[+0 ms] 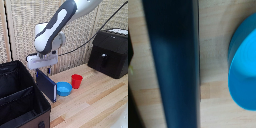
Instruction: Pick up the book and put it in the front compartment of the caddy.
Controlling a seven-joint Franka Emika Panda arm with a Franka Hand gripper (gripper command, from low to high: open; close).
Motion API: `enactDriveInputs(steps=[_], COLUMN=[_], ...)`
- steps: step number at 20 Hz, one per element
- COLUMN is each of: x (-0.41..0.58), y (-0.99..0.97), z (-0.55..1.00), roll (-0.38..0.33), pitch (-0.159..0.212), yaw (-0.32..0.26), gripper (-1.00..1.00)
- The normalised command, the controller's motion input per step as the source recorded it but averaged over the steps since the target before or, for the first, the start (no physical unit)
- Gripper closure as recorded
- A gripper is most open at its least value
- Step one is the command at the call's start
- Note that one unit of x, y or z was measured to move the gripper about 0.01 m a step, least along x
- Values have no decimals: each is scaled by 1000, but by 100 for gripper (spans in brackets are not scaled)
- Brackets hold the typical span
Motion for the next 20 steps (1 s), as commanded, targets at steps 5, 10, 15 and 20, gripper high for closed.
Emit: enactDriveInputs(steps=[5, 10, 15, 20], x=[41, 3, 14, 24], y=[85, 122, 52, 0], z=[-93, -85, -81, 0], roll=[-122, -46, -55, -30], pitch=[59, 48, -12, -78], yaw=[175, 14, 0, 0], gripper=[100, 100, 100, 100])
